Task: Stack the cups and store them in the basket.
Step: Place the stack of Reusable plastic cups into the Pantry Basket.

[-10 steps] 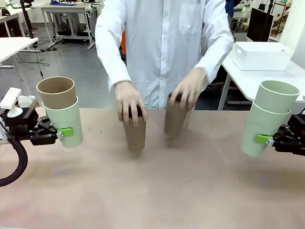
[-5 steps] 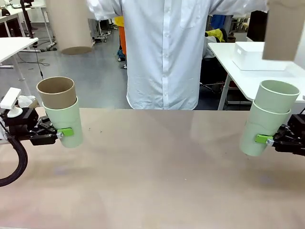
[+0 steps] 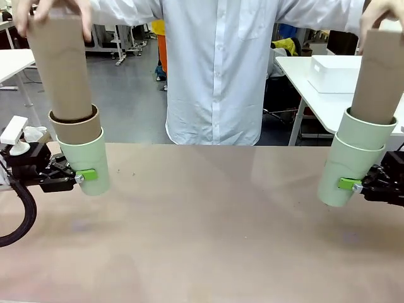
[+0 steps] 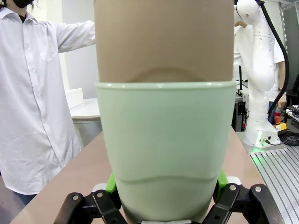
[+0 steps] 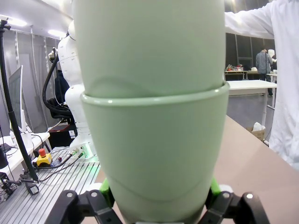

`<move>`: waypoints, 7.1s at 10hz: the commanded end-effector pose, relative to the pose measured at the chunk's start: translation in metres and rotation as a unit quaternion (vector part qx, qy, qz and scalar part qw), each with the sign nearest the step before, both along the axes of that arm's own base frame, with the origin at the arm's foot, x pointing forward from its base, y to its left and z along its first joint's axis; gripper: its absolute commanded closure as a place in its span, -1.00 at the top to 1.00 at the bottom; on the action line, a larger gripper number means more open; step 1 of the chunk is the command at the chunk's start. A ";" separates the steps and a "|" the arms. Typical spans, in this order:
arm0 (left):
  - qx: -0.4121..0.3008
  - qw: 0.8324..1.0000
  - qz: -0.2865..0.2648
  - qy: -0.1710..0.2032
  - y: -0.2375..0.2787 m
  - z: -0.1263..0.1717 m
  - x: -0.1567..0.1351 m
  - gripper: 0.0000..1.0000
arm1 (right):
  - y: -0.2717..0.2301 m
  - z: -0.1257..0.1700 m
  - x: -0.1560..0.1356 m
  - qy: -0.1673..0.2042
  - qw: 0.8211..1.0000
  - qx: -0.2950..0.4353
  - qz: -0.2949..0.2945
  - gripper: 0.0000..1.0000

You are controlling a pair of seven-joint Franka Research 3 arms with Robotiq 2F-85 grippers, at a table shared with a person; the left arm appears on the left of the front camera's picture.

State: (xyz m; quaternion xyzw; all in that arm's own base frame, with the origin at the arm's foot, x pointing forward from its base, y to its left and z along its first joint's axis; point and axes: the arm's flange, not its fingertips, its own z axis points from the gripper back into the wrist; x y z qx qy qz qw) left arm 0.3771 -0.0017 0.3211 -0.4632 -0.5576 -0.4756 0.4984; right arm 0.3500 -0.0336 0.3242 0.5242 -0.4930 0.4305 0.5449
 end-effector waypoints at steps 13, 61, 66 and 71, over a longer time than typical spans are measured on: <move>-0.001 1.000 -0.002 -0.008 -0.002 0.002 -0.002 0.70 | 0.001 0.003 0.002 -0.004 1.000 0.003 -0.004 0.69; -0.001 1.000 -0.002 -0.008 -0.002 0.002 -0.002 0.70 | 0.001 0.003 0.002 -0.004 1.000 0.003 -0.004 0.69; -0.001 1.000 -0.002 -0.008 -0.002 0.002 -0.002 0.70 | 0.001 0.003 0.002 -0.004 1.000 0.003 -0.004 0.69; -0.001 1.000 -0.002 -0.008 -0.002 0.002 -0.002 0.70 | 0.001 0.003 0.002 -0.004 1.000 0.003 -0.004 0.69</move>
